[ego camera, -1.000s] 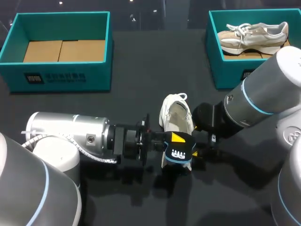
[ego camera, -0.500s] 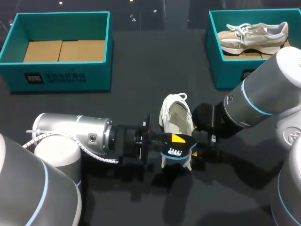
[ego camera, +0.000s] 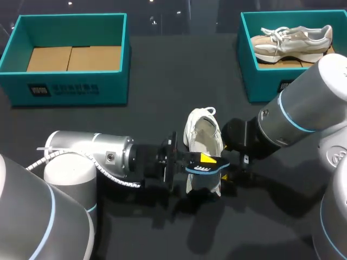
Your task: Take the shoe out of the shoebox, open the shoe tongue, remove and reinsert the insole, then place the shoe into the shoebox
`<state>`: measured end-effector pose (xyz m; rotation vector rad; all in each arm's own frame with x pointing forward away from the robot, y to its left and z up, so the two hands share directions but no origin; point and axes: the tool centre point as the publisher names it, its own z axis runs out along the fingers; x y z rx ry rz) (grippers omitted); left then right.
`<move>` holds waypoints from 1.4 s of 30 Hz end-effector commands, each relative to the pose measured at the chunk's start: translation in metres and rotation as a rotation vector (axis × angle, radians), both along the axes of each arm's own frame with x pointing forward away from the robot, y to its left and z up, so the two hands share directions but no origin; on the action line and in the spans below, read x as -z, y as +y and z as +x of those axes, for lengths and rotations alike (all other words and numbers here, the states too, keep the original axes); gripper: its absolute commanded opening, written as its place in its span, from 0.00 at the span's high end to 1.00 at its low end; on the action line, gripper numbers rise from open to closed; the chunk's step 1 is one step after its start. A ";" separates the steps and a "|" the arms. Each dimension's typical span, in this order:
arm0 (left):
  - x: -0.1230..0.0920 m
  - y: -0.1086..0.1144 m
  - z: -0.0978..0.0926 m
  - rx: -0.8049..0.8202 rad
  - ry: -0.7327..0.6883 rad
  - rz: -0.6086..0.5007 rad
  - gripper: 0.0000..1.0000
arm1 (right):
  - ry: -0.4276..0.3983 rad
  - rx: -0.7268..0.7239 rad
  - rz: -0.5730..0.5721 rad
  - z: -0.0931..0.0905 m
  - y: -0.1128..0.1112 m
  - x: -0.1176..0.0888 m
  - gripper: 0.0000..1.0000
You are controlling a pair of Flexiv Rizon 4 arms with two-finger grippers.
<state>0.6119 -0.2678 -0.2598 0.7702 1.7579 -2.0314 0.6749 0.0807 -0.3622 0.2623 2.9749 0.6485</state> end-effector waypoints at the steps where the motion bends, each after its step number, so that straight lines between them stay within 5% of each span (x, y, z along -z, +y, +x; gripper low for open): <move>1: 0.001 0.001 -0.008 -0.018 0.004 -0.005 1.00 | -0.003 0.002 -0.002 -0.002 0.000 0.000 0.00; 42: 0.031 0.003 0.039 -0.013 0.023 -0.001 1.00 | -0.003 0.002 -0.002 -0.002 0.000 0.000 0.00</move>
